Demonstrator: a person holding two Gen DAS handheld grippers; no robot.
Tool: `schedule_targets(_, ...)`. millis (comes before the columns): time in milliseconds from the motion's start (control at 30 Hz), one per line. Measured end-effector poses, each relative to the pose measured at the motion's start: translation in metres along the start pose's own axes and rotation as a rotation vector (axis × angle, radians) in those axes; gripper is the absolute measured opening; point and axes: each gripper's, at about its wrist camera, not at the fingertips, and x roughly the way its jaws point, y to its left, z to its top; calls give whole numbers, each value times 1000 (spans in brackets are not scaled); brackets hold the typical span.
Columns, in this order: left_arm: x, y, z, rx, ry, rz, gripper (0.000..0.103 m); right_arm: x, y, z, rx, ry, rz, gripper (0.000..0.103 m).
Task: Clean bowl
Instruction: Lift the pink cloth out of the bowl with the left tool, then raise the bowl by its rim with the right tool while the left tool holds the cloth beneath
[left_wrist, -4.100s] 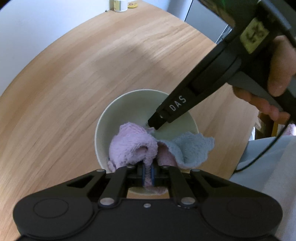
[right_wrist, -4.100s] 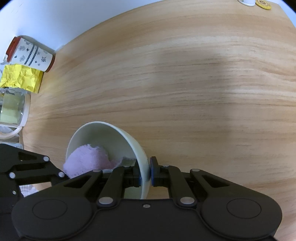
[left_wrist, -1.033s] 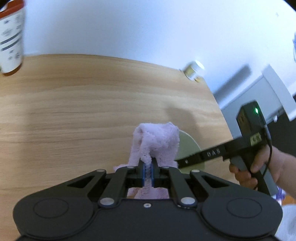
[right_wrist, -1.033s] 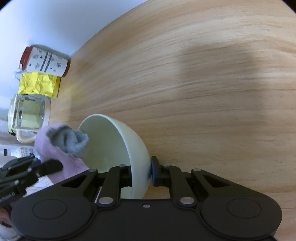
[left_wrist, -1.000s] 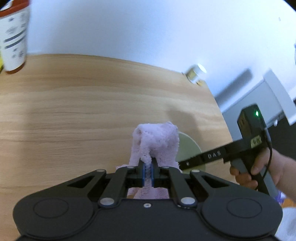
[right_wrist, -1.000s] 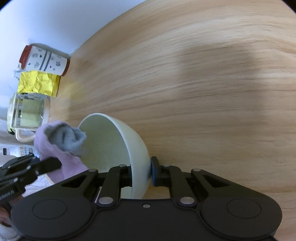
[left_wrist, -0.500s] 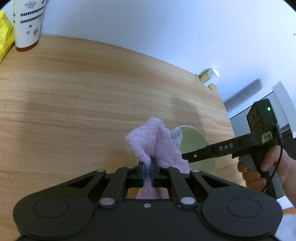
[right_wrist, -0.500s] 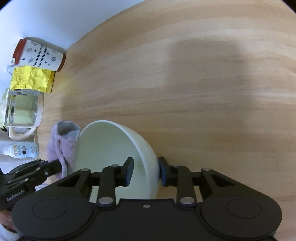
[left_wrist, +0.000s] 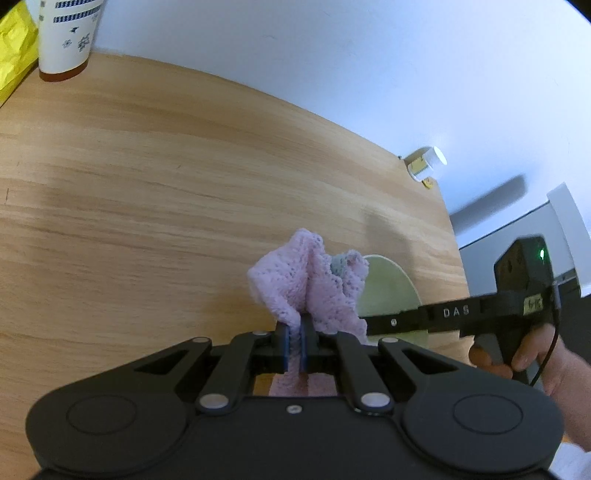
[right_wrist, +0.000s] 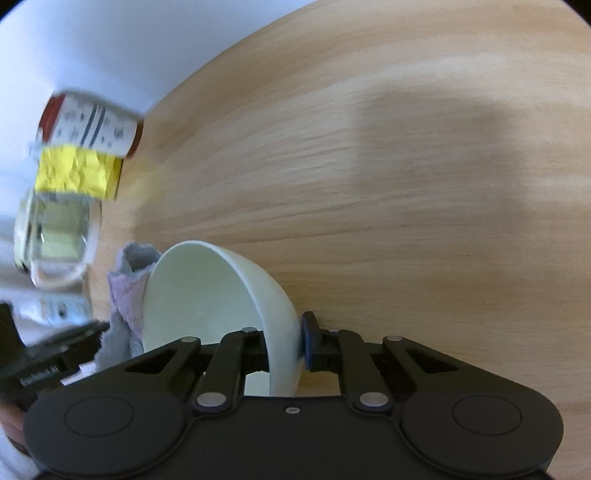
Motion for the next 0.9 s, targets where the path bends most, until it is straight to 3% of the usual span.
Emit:
schedule_targets(200, -11, 6, -1, -32, -35, 1, 5, -7, -12, -8, 93, -37, 41, 14)
schedule_targets(333, -25, 4, -5, -37, -58, -22, 5, -18, -20, -10, 171, -82, 116, 14)
schedule_targets(633, -31, -39, -9, 63, -61, -153, 5, -45, 2, 14, 198, -198, 176, 14)
schedule_targets(900, -25, -69, -10, 143, -82, -224, 5, -54, 11, 16, 230, -221, 236, 14)
